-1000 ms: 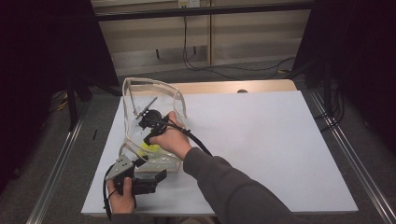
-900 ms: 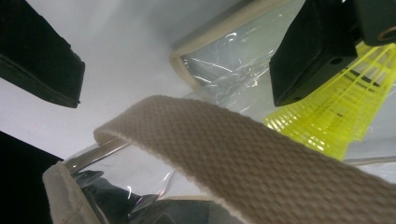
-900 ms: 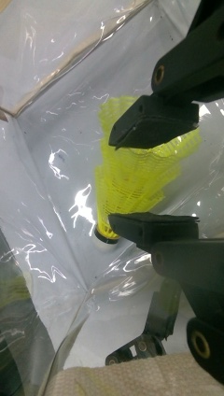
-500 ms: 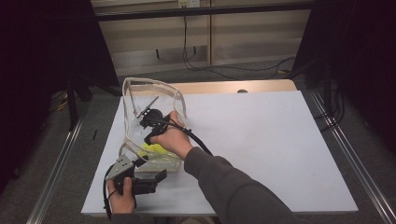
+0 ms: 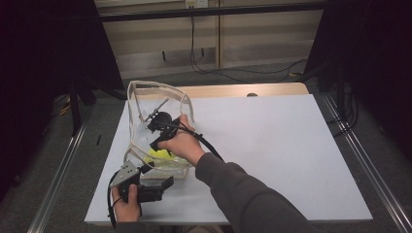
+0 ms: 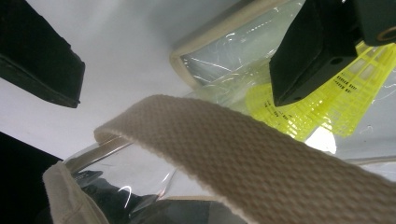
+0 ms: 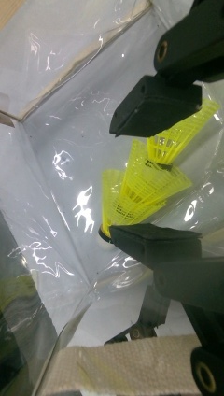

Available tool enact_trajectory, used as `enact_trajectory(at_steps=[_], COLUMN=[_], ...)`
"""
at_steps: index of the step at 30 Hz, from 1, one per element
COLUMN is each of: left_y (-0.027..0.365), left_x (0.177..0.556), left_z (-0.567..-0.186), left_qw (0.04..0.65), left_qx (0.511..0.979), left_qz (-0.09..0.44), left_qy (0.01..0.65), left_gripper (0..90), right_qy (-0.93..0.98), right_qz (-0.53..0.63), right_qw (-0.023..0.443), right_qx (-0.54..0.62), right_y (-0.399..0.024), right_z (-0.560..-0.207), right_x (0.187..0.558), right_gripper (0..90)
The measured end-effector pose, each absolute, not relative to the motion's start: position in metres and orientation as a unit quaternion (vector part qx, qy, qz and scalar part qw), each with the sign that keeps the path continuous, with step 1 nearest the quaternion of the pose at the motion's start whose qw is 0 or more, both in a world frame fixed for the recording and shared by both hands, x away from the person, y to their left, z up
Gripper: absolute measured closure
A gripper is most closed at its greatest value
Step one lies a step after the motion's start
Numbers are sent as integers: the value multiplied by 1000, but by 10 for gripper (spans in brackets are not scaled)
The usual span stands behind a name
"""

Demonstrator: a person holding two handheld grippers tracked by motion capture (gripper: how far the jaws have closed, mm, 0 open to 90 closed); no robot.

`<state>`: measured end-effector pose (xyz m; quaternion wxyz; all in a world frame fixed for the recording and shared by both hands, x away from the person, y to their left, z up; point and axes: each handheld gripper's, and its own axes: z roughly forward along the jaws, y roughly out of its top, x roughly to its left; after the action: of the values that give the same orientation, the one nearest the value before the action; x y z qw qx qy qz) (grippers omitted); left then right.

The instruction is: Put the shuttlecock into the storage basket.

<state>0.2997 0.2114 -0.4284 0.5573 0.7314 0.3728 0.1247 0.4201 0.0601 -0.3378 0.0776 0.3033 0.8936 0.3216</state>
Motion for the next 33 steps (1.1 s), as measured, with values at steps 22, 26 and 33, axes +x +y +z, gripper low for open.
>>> enact_trajectory(at_steps=[22, 26, 33], left_y=[210, 210, 209], left_x=[300, 300, 299], left_z=[-429, -429, -429], left_qw=[552, 551, 551], left_qx=[737, 737, 736], left_qz=[125, 125, 128], left_qy=[370, 371, 371], left_gripper=[34, 34, 34], right_qy=[880, 879, 878], right_qz=[370, 374, 380], right_qw=[59, 58, 51], right_qx=[292, 290, 286], right_y=[32, 28, 20], right_z=[-318, -315, -311], right_x=[409, 406, 403], right_gripper=[210, 192, 154])
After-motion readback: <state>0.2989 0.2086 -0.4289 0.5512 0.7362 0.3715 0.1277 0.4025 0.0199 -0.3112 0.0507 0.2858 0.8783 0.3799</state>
